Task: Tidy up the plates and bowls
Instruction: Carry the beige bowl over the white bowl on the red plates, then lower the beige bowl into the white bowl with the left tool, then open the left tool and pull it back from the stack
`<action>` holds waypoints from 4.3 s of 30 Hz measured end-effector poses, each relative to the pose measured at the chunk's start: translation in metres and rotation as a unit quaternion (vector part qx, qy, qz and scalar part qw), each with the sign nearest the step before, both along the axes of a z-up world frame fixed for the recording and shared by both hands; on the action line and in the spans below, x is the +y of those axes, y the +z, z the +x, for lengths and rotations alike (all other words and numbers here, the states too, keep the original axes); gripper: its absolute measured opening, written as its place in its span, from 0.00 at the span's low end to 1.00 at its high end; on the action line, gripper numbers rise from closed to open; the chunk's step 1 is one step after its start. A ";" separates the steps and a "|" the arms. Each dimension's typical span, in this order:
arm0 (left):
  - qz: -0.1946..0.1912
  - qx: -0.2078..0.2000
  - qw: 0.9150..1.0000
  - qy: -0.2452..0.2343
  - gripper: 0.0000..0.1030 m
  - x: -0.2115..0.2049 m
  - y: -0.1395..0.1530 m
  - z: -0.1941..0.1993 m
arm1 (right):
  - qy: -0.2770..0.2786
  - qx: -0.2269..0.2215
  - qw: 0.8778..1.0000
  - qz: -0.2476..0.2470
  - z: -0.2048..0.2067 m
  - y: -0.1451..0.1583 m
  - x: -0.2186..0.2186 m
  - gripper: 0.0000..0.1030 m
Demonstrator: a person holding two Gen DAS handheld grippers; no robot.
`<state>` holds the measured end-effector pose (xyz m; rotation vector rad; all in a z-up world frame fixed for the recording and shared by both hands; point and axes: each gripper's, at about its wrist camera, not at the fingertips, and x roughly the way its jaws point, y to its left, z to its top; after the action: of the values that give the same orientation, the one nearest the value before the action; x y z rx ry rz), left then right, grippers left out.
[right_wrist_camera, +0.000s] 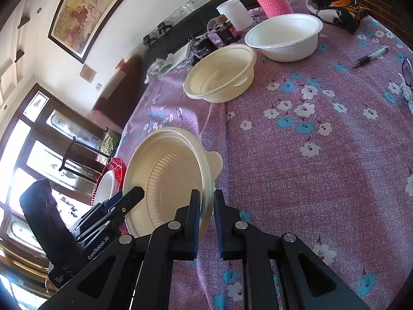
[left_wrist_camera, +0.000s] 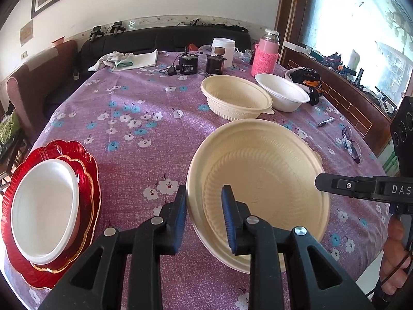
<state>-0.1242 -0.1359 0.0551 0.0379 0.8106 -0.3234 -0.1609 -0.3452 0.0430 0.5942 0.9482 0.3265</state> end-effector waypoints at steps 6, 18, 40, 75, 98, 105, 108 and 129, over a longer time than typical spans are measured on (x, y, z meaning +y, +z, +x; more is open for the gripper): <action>-0.002 -0.007 1.000 0.008 0.28 0.009 0.009 -0.011 | 0.007 -0.007 1.000 -0.004 -0.003 0.007 0.009 0.11; -0.017 -0.033 0.999 0.038 0.31 0.048 0.035 -0.037 | 0.044 -0.023 0.999 -0.010 -0.015 0.026 0.046 0.11; -0.041 -0.059 0.994 0.088 0.35 0.106 0.054 -0.030 | 0.103 -0.022 0.993 -0.047 0.010 0.051 0.110 0.12; -0.067 -0.005 0.975 0.214 0.35 0.231 0.023 -0.004 | 0.200 0.052 0.977 -0.045 0.080 0.026 0.244 0.13; -0.070 -0.009 0.972 0.224 0.37 0.234 0.028 -0.003 | 0.202 0.032 0.978 -0.043 0.078 0.032 0.238 0.15; -0.067 -0.013 0.971 0.228 0.38 0.233 0.032 -0.006 | 0.195 0.029 0.980 -0.033 0.076 0.034 0.226 0.15; -0.066 -0.018 0.972 0.227 0.41 0.231 0.036 -0.007 | 0.188 0.028 0.981 -0.027 0.076 0.035 0.217 0.15; -0.005 -0.029 0.996 0.079 0.56 0.077 0.053 -0.004 | 0.069 0.013 0.997 0.026 0.090 0.030 0.081 0.16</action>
<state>-0.1279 -0.0594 0.1085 -0.0255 0.7504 -0.1766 -0.0712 -0.2641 0.0728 0.5834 1.0100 0.4692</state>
